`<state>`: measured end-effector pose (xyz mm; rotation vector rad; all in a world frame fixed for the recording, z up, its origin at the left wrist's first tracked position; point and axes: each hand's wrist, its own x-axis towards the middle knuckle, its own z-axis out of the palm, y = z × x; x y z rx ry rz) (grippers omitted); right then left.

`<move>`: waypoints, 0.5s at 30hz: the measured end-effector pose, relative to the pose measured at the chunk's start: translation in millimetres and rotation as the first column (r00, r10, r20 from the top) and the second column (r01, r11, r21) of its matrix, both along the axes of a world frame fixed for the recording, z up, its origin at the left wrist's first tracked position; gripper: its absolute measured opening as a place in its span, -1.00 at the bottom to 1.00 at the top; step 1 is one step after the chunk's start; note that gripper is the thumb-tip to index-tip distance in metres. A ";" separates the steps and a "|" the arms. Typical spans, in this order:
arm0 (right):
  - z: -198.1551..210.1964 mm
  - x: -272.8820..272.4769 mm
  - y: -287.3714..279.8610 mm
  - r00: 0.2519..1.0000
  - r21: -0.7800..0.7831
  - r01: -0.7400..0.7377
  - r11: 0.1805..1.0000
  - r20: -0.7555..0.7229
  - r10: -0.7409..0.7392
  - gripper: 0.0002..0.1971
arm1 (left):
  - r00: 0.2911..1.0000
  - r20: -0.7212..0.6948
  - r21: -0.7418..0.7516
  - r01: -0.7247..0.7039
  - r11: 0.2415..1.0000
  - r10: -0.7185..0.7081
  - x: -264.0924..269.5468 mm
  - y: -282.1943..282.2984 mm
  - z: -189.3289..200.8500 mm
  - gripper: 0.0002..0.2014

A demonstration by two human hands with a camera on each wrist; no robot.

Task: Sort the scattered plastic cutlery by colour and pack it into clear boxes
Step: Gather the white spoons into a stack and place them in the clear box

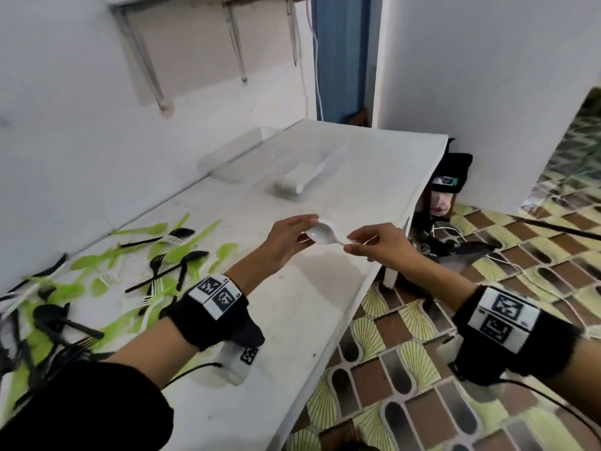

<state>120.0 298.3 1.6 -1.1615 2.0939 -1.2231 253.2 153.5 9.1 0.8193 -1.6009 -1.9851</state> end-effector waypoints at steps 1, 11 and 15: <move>0.6 -10.4 -3.0 1.000 0.000 -0.004 1.000 0.006 0.004 -0.67 | 1.000 0.000 -0.005 0.015 1.000 -0.015 -10.7 -3.7 1.5 -0.74; 12.7 -137.2 -55.9 1.000 0.020 0.005 1.000 0.011 -0.005 -0.69 | 0.995 0.021 -0.021 0.093 0.995 -0.093 -137.3 -65.6 11.8 -0.83; 19.9 -185.9 -82.8 1.000 0.028 0.004 1.000 0.002 -0.005 -0.70 | 0.996 0.006 -0.012 0.088 0.996 -0.088 -183.7 -92.1 13.9 -0.88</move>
